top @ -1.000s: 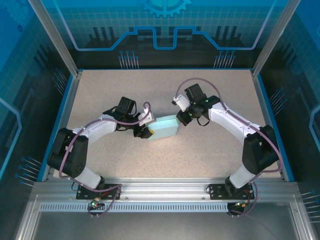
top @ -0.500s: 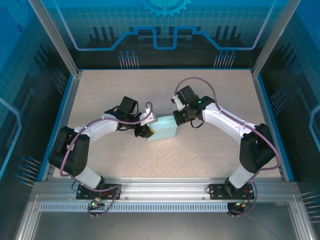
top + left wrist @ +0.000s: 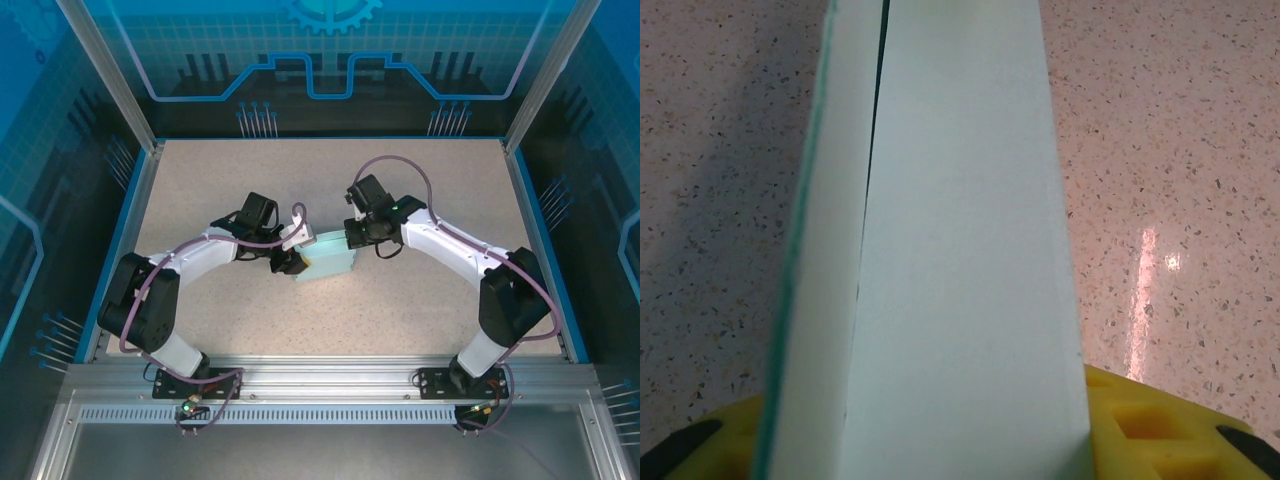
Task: Fold the paper box
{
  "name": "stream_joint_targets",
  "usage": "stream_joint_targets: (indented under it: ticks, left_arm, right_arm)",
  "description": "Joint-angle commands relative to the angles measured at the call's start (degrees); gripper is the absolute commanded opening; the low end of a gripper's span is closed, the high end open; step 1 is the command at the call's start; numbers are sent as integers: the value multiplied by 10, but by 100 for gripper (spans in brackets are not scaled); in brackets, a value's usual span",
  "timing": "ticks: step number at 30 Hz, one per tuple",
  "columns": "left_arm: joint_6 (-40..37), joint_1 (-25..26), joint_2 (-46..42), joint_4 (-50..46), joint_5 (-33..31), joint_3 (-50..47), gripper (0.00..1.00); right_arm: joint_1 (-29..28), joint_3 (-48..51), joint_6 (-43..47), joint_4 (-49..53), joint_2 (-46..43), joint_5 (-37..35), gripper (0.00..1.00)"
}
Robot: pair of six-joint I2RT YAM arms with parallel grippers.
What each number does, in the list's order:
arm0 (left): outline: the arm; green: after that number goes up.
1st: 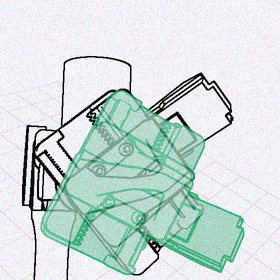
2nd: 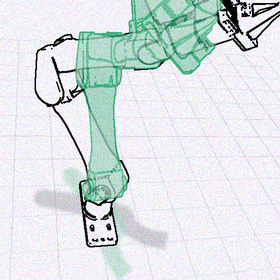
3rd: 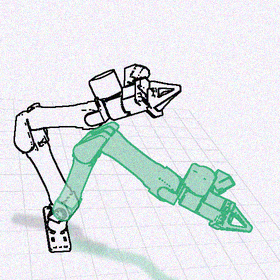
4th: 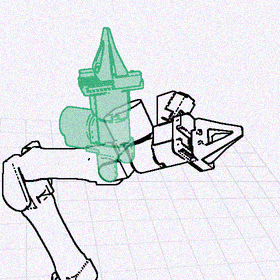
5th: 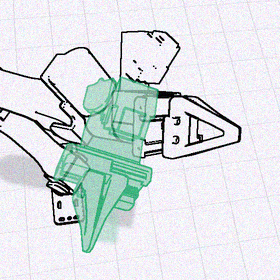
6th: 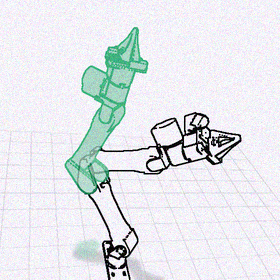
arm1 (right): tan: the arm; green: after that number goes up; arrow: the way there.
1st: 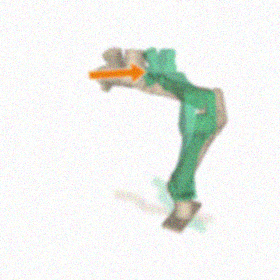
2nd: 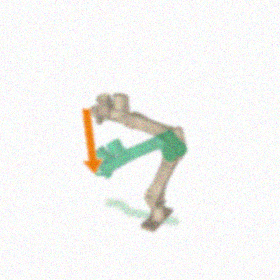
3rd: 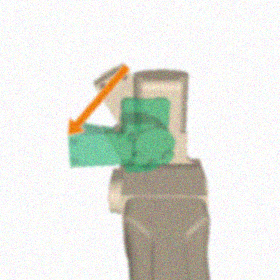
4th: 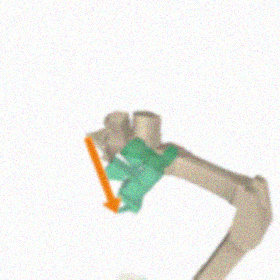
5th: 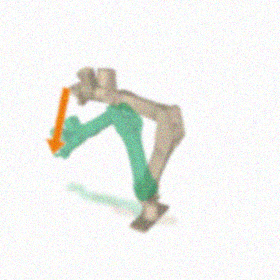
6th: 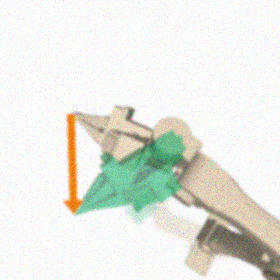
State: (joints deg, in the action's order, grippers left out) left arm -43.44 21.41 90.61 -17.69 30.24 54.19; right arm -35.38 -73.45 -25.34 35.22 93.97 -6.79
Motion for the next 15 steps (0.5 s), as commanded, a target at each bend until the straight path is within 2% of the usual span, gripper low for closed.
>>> stream_joint_targets:
  ticks: [1, 15]
  left_arm:
    - [-3, 8, 12, -5, -16, 13, 43]
    - [1, 9, 19, -7, -34, 17, 43]
  right_arm:
    - [-19, 23, -32, -11, -3, 21, 0]
    - [-27, 69, -46, -36, -32, 10, 0]
